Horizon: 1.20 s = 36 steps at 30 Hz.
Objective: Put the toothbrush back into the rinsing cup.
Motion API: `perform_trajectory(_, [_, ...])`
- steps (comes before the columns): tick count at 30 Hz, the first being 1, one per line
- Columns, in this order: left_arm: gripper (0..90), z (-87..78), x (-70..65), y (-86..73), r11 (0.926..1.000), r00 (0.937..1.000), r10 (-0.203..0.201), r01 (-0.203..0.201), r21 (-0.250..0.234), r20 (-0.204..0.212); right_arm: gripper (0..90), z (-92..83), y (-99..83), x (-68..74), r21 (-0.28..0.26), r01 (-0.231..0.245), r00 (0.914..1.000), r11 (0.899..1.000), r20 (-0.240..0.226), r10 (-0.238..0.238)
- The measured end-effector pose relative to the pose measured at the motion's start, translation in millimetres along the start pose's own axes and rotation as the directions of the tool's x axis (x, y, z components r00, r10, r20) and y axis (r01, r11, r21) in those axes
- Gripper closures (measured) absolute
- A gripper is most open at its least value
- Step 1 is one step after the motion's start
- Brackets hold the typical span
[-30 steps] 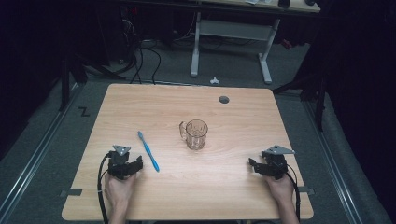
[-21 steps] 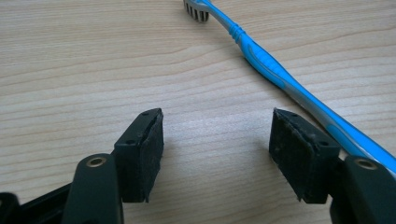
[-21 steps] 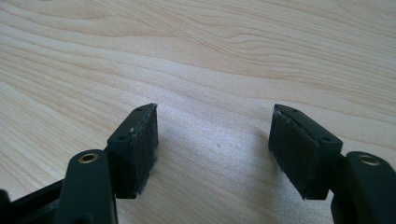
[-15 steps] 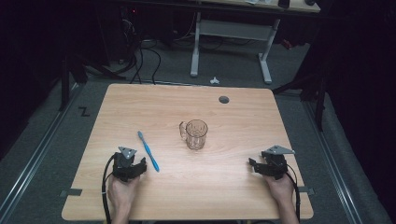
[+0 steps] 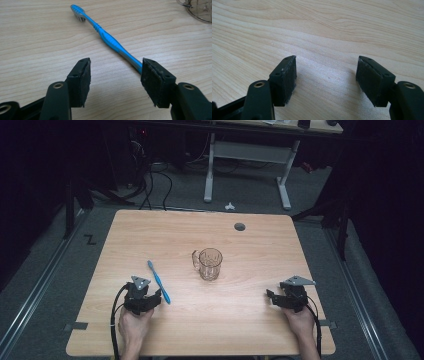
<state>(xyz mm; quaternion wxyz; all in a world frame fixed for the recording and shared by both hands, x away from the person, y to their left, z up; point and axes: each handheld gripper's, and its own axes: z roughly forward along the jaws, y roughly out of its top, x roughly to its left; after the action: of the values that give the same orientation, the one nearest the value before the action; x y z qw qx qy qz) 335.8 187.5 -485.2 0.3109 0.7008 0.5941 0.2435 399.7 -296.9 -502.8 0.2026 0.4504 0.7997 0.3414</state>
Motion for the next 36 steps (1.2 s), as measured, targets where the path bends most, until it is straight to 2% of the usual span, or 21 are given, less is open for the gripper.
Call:
perform_trajectory(8, [40.5,0.5,-5.2,6.6,0.9998,0.9997,0.017,-0.017,0.011,0.017,33.4,0.0,0.0,-0.1,-0.001,-0.001,1.0000,1.000,0.000,0.001])
perform_trajectory(14, [39.7,1.4,-6.9,11.7,0.9999,0.9997,0.011,-0.011,0.011,0.023,33.4,0.0,0.0,-0.2,-0.001,0.000,1.0000,1.000,-0.001,0.000])
perform_trajectory(24, [39.0,4.1,-5.5,19.2,0.9998,0.9999,0.007,-0.007,0.018,0.012,33.4,0.0,-0.1,-0.1,0.000,-0.001,1.0000,1.000,-0.001,0.001])
perform_trajectory(30, [40.6,6.4,-6.6,23.7,0.9991,0.9996,0.025,-0.026,0.035,0.008,33.4,0.0,0.0,-0.2,-0.001,0.000,1.0000,1.000,-0.001,0.000])
perform_trajectory(36, [40.2,9.7,-2.0,27.2,0.9993,0.9995,-0.014,0.013,0.034,0.027,33.3,0.0,-0.1,-0.1,-0.001,-0.001,1.0000,1.000,-0.001,0.001])
